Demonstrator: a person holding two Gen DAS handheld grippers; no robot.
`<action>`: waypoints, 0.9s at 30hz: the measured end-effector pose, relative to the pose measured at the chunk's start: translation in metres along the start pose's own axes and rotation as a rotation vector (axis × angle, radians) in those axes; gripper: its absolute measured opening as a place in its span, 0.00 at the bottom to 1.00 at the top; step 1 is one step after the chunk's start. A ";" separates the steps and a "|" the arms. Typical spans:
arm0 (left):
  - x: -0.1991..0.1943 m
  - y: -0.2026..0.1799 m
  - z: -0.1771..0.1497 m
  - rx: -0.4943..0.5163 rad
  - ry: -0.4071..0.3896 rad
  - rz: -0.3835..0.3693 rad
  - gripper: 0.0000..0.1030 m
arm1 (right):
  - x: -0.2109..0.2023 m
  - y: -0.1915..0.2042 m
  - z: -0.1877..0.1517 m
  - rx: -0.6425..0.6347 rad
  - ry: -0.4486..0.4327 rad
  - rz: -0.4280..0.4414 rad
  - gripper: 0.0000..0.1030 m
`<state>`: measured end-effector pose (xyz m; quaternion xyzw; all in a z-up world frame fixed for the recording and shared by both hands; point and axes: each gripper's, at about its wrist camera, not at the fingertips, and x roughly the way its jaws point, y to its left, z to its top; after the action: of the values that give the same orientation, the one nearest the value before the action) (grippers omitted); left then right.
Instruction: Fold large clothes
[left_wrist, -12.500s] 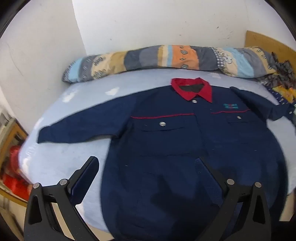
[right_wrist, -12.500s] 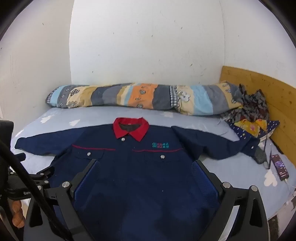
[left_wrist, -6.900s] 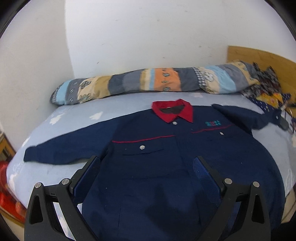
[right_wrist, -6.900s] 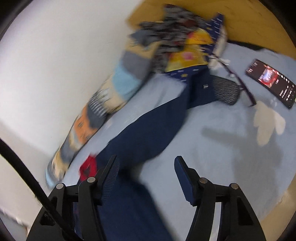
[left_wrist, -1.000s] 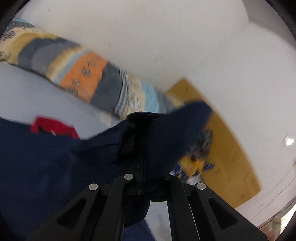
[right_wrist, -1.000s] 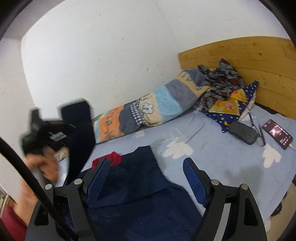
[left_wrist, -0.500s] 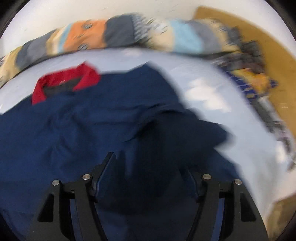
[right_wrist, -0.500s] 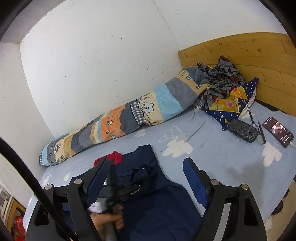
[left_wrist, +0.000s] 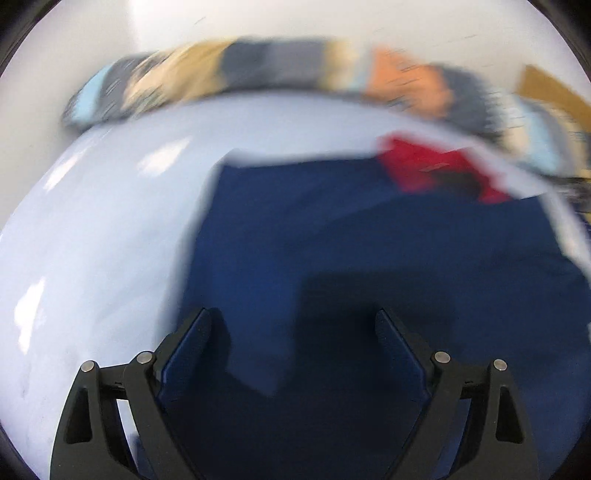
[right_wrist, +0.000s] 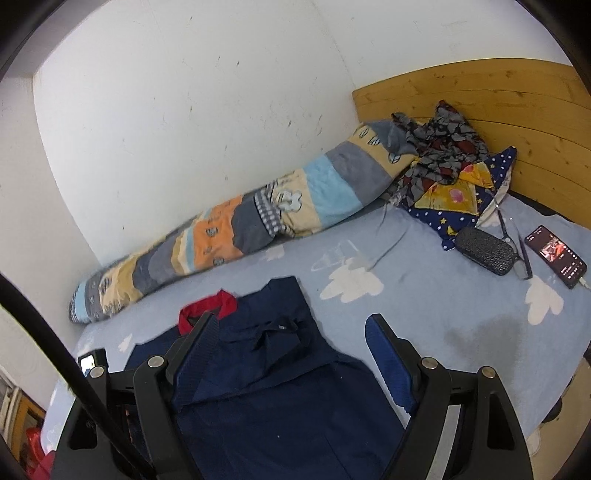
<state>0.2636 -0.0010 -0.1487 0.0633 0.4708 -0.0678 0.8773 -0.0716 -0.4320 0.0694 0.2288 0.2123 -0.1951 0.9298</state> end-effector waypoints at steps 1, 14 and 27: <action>0.005 0.016 -0.006 -0.036 0.008 0.001 0.91 | 0.005 0.002 -0.002 0.000 0.016 0.003 0.83; -0.030 -0.004 0.022 0.038 -0.109 -0.018 0.85 | 0.211 0.057 -0.037 -0.266 0.383 0.033 0.51; -0.022 -0.002 0.062 0.012 -0.095 -0.100 0.89 | 0.284 0.058 -0.006 -0.340 0.436 -0.054 0.50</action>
<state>0.3018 -0.0127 -0.0965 0.0420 0.4309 -0.1172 0.8938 0.1896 -0.4570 -0.0529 0.1005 0.4429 -0.1278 0.8817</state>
